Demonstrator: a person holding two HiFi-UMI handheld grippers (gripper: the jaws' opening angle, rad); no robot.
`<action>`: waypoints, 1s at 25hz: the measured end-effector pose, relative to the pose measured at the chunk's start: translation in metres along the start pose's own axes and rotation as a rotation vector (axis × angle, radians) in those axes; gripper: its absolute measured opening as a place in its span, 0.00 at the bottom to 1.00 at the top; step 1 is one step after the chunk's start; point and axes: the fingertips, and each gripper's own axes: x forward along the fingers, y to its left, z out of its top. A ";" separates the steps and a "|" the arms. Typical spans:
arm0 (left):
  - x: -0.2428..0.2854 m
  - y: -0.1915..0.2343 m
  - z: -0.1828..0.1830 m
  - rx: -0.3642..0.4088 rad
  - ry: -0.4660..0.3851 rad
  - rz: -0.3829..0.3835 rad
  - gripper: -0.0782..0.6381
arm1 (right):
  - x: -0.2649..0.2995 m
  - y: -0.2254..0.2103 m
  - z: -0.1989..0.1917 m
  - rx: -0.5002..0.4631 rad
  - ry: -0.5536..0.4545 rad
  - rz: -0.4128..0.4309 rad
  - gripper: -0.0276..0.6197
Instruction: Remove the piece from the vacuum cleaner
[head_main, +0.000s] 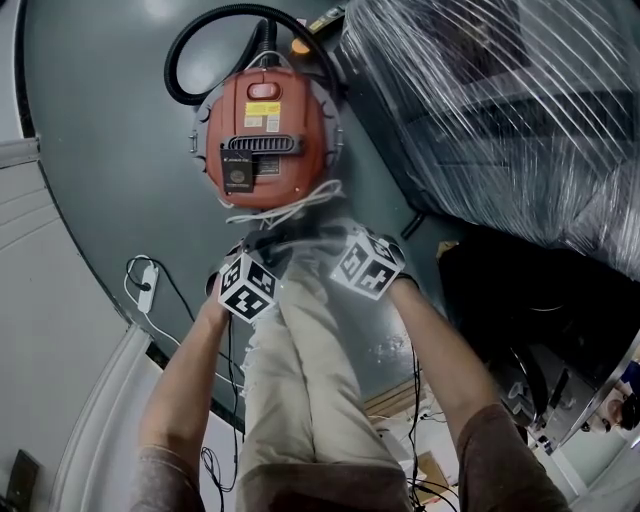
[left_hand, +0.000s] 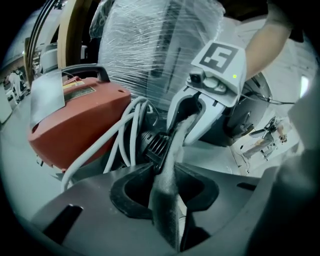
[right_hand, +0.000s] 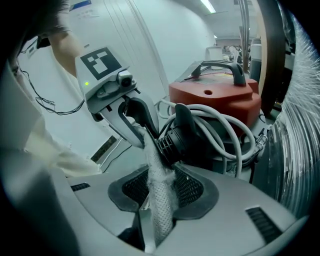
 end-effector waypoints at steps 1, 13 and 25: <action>0.000 0.000 0.000 -0.007 0.000 -0.002 0.27 | 0.001 0.000 -0.002 0.002 0.001 -0.002 0.23; -0.003 -0.006 -0.004 0.007 0.028 0.003 0.18 | -0.002 0.006 -0.005 0.075 -0.009 -0.053 0.14; -0.008 -0.009 -0.008 -0.041 0.030 0.023 0.18 | -0.004 0.015 -0.009 0.183 -0.025 -0.145 0.13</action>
